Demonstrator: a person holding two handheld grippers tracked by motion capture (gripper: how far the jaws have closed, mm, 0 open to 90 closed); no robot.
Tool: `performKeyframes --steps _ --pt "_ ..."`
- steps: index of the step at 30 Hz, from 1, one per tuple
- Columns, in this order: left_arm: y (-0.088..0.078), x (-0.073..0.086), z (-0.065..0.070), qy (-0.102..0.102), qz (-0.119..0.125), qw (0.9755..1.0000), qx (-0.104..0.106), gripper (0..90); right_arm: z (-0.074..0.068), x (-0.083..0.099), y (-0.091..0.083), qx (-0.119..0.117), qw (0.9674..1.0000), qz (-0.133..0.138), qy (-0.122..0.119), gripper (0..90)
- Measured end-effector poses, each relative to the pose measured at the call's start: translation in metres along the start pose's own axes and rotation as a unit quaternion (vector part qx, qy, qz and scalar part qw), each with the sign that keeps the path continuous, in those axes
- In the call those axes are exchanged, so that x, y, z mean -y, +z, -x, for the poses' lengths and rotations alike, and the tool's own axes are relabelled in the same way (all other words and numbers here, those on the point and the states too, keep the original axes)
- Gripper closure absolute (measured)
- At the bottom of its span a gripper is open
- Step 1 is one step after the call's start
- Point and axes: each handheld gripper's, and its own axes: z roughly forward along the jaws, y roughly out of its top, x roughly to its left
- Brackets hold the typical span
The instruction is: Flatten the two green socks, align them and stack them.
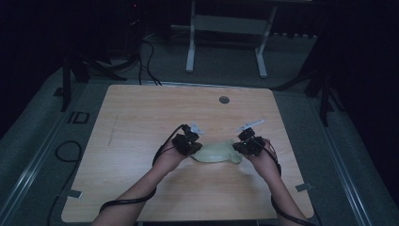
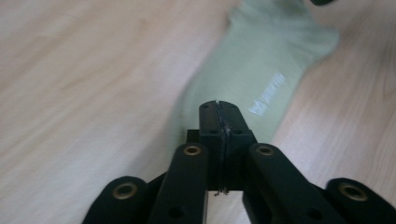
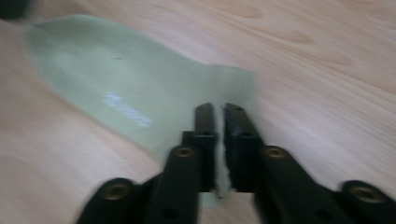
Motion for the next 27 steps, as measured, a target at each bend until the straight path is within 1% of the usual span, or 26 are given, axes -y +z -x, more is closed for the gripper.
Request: performKeyframes --steps 1,2,3,4,5,6,7,9,10,11,12,13,15,19,21,22,26,27 --pt "0.004 0.000 0.003 0.008 -0.008 0.9999 -0.001 88.9 0.000 0.000 0.000 0.000 1.0000 0.000 0.000 87.0" --pt "0.015 0.002 0.006 0.018 -0.024 0.9995 -0.010 89.0 -0.007 0.001 0.004 -0.012 0.9999 -0.001 -0.003 89.8" --pt "0.019 0.003 0.005 0.016 -0.029 0.9993 -0.015 89.0 -0.010 0.002 0.008 -0.016 0.9998 -0.003 -0.007 89.8" --pt "0.019 0.003 0.005 0.016 -0.029 0.9993 -0.015 89.1 -0.012 0.003 0.011 -0.019 0.9998 -0.007 -0.006 89.9" --pt "0.027 0.006 0.001 0.008 -0.037 0.9990 -0.023 89.1 -0.014 0.004 0.014 -0.021 0.9997 -0.011 -0.007 89.8" --pt "0.027 0.006 0.001 0.008 -0.037 0.9990 -0.023 89.0 -0.014 0.004 0.014 -0.021 0.9997 -0.011 -0.007 89.8" --pt "0.032 0.009 -0.003 0.003 -0.045 0.9986 -0.030 89.0 -0.017 0.008 0.021 -0.029 0.9993 -0.020 -0.010 89.8" --pt "0.032 0.009 -0.003 0.003 -0.045 0.9986 -0.030 89.0 -0.018 0.009 0.023 -0.029 0.9993 -0.022 -0.010 89.8" --pt "0.035 0.011 -0.008 0.000 -0.050 0.9980 -0.037 89.0 -0.018 0.009 0.023 -0.029 0.9993 -0.022 -0.010 89.8" --pt "0.037 0.013 -0.011 0.003 -0.054 0.9977 -0.041 89.0 -0.019 0.016 0.030 -0.026 0.9989 -0.035 -0.013 89.8" --pt "0.037 0.014 -0.012 0.002 -0.054 0.9976 -0.042 89.0 -0.020 0.018 0.033 -0.027 0.9987 -0.040 -0.015 89.7" --pt "0.036 0.014 -0.013 0.001 -0.054 0.9978 -0.039 89.0 -0.019 0.020 0.032 -0.030 0.9989 -0.034 -0.013 89.6" --pt "0.036 0.015 -0.013 0.004 -0.052 0.9974 -0.049 89.0 -0.017 0.023 0.031 -0.034 0.9988 -0.036 -0.005 89.7" --pt "0.035 0.016 -0.016 0.005 -0.054 0.9972 -0.051 89.0 -0.017 0.027 0.029 -0.033 0.9989 -0.032 -0.005 89.6" --pt "0.035 0.018 -0.017 0.001 -0.050 0.9976 -0.049 89.0 -0.014 0.031 0.028 -0.041 0.9988 -0.025 0.006 89.5" --pt "0.034 0.018 -0.018 0.004 -0.050 0.9974 -0.052 89.0 -0.013 0.032 0.027 -0.043 0.9988 -0.022 0.007 89.5" --pt "0.033 0.019 -0.018 0.002 -0.050 0.9973 -0.054 89.0 -0.012 0.034 0.027 -0.046 0.9987 -0.018 0.010 89.2" --pt "0.034 0.019 -0.018 0.007 -0.051 0.9972 -0.055 88.9 -0.012 0.033 0.027 -0.047 0.9987 -0.019 0.011 88.9"
